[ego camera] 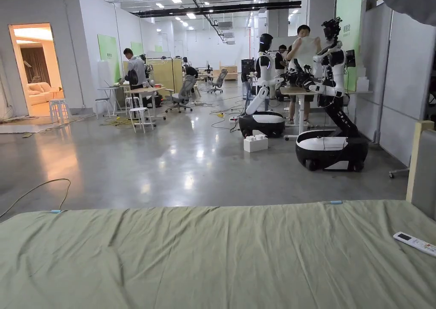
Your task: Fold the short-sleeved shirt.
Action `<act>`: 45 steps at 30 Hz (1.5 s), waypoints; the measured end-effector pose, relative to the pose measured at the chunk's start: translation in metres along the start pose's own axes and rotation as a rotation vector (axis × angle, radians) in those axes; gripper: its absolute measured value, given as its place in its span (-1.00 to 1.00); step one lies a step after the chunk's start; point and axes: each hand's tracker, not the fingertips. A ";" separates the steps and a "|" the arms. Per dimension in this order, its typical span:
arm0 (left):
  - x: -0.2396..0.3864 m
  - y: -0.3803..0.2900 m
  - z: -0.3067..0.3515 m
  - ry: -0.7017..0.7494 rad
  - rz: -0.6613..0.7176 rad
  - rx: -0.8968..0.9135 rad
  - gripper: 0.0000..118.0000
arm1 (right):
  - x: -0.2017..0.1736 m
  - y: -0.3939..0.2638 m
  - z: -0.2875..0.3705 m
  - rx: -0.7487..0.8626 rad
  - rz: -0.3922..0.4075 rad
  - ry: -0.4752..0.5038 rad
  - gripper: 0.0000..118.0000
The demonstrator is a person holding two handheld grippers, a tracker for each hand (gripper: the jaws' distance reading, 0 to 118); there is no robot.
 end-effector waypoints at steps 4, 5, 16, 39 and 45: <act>-0.014 0.001 0.004 0.004 -0.009 -0.006 -0.64 | -0.005 -0.002 0.001 -0.006 0.024 0.012 -0.95; -0.018 0.000 0.006 0.016 -0.012 -0.005 -0.41 | -0.006 -0.003 0.000 -0.012 0.021 0.018 -0.95; -0.121 -0.029 0.007 0.202 -0.073 -0.248 0.65 | -0.019 -0.022 -0.001 -0.094 0.015 0.096 -0.95; -0.253 -0.225 -0.189 0.390 -0.017 -0.944 0.33 | -0.006 -0.054 0.006 -0.361 0.001 -0.008 -0.95; -0.254 -0.211 -0.197 0.403 0.099 -0.940 -0.99 | 0.002 -0.068 0.007 -0.415 -0.119 -0.015 -0.95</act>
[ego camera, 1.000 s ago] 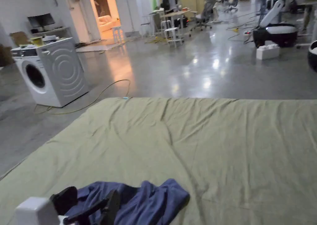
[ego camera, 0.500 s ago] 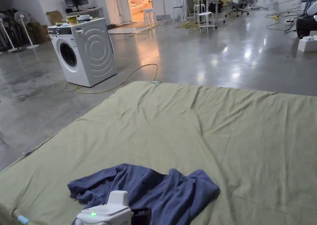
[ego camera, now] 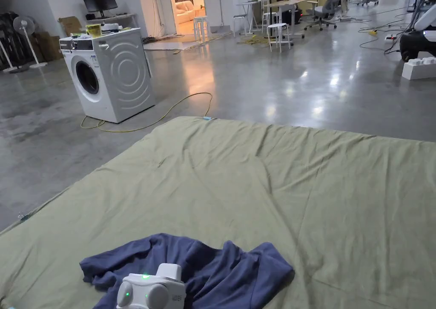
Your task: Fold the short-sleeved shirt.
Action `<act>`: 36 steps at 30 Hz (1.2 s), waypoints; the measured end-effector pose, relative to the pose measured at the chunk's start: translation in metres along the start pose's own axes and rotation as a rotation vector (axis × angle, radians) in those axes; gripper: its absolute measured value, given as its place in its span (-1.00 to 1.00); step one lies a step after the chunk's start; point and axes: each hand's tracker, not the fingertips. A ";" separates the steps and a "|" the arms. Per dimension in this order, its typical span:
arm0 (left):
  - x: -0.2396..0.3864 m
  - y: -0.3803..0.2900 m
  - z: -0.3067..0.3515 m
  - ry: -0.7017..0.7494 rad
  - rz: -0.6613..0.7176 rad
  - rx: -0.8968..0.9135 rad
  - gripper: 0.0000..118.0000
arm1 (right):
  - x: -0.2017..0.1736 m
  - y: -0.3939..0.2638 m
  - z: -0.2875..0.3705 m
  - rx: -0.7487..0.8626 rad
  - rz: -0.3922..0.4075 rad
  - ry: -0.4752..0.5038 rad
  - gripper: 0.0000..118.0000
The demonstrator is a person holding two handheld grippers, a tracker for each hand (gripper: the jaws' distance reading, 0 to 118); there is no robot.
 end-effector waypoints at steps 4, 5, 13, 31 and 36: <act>-0.003 0.023 0.052 -0.291 0.301 0.258 -0.99 | 0.013 -0.005 0.004 0.012 -0.023 0.011 -0.95; 0.001 0.031 0.067 -0.271 0.290 0.295 -0.99 | 0.016 -0.005 0.002 -0.015 -0.039 0.010 -0.95; 0.118 0.099 0.167 -0.595 0.031 0.491 -0.99 | 0.041 -0.014 0.013 0.028 -0.153 -0.020 -0.95; 0.464 -0.244 0.112 -1.010 -0.646 -0.152 -0.98 | 0.078 -0.061 0.075 -0.015 -0.118 -0.189 -0.95; 0.447 -0.253 0.132 -1.047 -0.742 -0.093 0.43 | 0.071 -0.059 0.064 -0.016 -0.112 -0.142 -0.95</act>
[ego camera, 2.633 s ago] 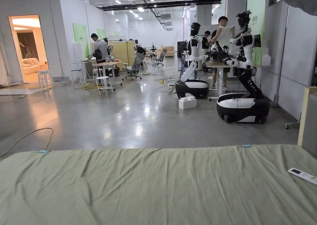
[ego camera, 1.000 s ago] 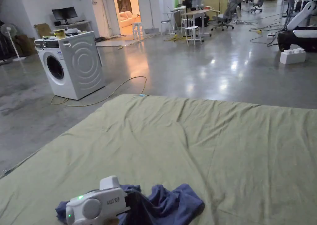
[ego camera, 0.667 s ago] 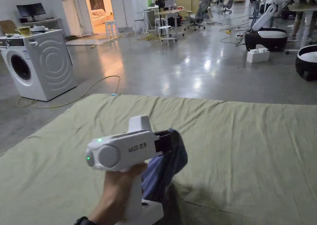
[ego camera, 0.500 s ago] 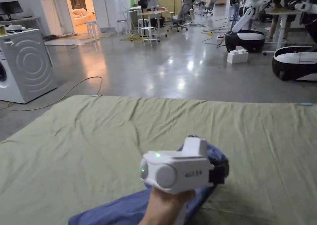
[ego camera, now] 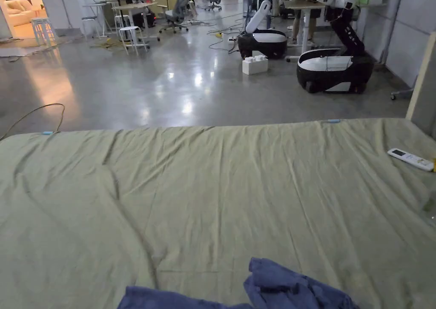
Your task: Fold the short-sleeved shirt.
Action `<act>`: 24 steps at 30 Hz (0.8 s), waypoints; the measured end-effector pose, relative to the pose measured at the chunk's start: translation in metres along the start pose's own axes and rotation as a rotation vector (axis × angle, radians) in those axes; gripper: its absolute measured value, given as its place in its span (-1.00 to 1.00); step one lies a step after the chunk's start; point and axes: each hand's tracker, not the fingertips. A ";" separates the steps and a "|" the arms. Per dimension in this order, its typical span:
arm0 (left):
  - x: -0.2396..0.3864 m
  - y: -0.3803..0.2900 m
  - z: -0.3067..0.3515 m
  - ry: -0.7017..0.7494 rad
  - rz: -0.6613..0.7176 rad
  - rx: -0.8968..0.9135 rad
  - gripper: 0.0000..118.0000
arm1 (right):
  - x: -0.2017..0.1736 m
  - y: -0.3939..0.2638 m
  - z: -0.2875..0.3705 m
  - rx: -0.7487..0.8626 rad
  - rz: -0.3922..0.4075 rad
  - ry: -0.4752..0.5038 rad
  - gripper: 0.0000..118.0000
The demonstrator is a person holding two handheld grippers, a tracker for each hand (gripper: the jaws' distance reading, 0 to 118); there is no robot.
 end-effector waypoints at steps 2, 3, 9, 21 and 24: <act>-0.008 0.010 0.032 0.051 -0.019 0.084 0.45 | -0.008 0.006 -0.006 0.014 0.019 0.030 -0.95; -0.011 0.015 0.053 0.092 -0.003 0.115 0.45 | -0.012 0.009 -0.009 0.023 0.027 0.045 -0.95; -0.025 0.041 0.211 0.449 -0.024 0.494 0.44 | -0.040 0.035 -0.030 0.098 0.075 0.138 -0.95; 0.021 -0.016 0.355 0.971 -0.146 0.733 -0.86 | -0.077 0.065 -0.026 0.203 0.125 0.235 -0.95; 0.027 -0.031 0.359 1.072 -0.140 0.657 -0.92 | -0.080 0.065 -0.020 0.210 0.145 0.232 -0.95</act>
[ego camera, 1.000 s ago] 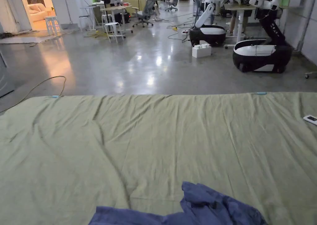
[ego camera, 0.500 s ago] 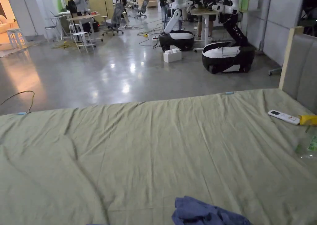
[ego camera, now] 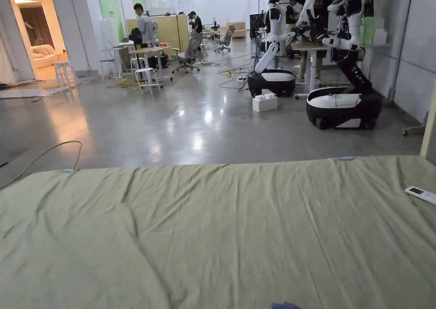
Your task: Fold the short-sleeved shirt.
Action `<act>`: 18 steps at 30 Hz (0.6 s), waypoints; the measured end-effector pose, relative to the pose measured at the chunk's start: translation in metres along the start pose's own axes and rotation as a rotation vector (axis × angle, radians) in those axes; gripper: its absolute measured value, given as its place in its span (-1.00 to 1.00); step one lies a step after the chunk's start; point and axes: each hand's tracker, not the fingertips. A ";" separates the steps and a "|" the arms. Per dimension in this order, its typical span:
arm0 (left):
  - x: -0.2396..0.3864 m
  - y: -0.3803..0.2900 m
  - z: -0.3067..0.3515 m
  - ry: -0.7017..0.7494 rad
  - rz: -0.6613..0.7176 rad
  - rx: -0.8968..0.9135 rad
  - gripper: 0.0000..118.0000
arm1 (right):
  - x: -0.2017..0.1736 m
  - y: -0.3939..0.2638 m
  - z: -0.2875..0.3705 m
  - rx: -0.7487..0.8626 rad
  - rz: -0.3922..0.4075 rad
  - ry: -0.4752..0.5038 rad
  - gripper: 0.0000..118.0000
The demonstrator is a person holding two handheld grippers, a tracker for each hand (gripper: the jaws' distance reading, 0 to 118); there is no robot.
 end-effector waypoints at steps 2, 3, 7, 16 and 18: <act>-0.004 0.001 0.005 -0.002 0.010 -0.017 -0.92 | -0.001 0.000 0.002 0.002 0.015 -0.006 -0.95; -0.006 0.001 0.006 0.001 0.025 -0.017 -0.92 | -0.001 0.000 0.002 0.004 0.021 -0.011 -0.95; -0.011 0.001 0.006 -0.019 0.045 -0.014 -0.92 | -0.002 0.001 0.001 0.006 0.018 -0.011 -0.95; -0.017 -0.001 -0.007 -0.036 0.152 -0.027 -0.92 | -0.004 0.004 0.006 0.024 0.022 -0.021 -0.95; -0.022 -0.004 -0.011 -0.039 0.165 -0.051 -0.92 | -0.002 0.003 0.006 0.018 0.020 -0.020 -0.95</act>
